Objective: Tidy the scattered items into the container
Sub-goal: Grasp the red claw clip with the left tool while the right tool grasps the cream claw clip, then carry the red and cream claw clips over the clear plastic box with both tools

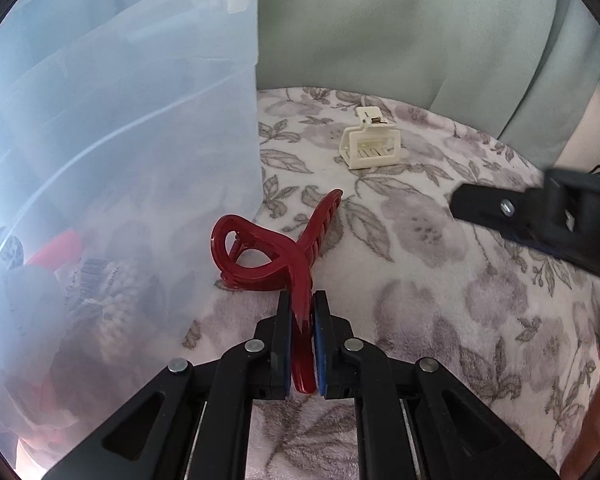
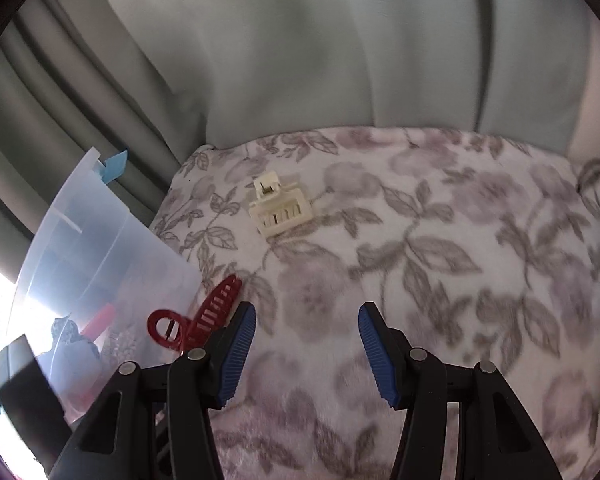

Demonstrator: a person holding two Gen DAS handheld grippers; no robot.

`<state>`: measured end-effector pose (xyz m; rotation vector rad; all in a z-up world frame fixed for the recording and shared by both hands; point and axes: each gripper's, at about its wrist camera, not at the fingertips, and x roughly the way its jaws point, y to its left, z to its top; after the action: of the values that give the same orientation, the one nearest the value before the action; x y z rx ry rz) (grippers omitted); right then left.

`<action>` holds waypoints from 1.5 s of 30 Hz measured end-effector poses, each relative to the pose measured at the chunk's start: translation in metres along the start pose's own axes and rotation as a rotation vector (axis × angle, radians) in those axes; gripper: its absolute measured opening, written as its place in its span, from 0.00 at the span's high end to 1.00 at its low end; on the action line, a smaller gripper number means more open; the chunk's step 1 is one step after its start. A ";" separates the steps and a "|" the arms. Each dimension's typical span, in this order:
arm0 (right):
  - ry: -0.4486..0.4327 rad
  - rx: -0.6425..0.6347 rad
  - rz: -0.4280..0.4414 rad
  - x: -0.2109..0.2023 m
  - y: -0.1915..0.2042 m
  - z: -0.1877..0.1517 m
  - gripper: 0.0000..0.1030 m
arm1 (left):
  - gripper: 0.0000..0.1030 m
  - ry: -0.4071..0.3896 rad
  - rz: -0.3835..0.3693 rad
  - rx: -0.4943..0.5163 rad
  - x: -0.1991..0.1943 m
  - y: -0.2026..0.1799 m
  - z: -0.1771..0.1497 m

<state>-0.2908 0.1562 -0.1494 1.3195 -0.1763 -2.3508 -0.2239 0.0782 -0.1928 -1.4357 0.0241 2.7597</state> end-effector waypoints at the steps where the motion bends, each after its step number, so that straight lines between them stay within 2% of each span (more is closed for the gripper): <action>1: 0.001 -0.019 0.002 0.005 0.003 0.006 0.44 | 0.91 -0.003 0.006 -0.002 -0.001 -0.001 0.001; 6: 0.000 -0.111 0.022 0.029 0.016 0.032 0.44 | 0.91 -0.024 0.010 -0.023 -0.004 -0.005 0.006; 11: 0.029 -0.209 0.022 0.059 0.024 0.050 0.44 | 0.91 -0.011 -0.007 -0.051 0.001 0.001 0.010; 14: 0.066 -0.217 0.033 0.077 0.022 0.058 0.44 | 0.91 -0.011 -0.008 -0.054 0.002 0.002 0.011; 16: 0.071 -0.214 0.036 0.086 0.022 0.061 0.38 | 0.91 -0.008 -0.011 -0.055 0.003 0.002 0.011; 19: 0.072 -0.217 0.046 0.095 0.025 0.064 0.37 | 0.91 0.005 -0.018 -0.068 0.001 0.002 0.007; 25: 0.069 -0.264 -0.017 0.110 0.035 0.064 0.37 | 0.91 0.013 -0.022 -0.068 0.005 0.003 0.009; 29: 0.065 -0.248 -0.025 0.112 0.034 0.066 0.38 | 0.91 0.015 -0.026 -0.067 0.007 0.005 0.010; 32: 0.063 -0.232 -0.022 0.109 0.031 0.067 0.45 | 0.91 0.017 -0.027 -0.062 0.008 0.006 0.011; 37: 0.053 -0.195 -0.028 0.095 0.023 0.063 0.45 | 0.91 0.022 -0.030 -0.056 0.009 0.008 0.011; 45: 0.035 -0.117 -0.060 0.049 0.009 0.030 0.45 | 0.91 0.036 -0.024 -0.048 0.007 0.013 0.012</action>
<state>-0.3347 0.1239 -0.1686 1.3259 0.0114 -2.3469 -0.2382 0.0659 -0.1923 -1.4872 -0.0588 2.7335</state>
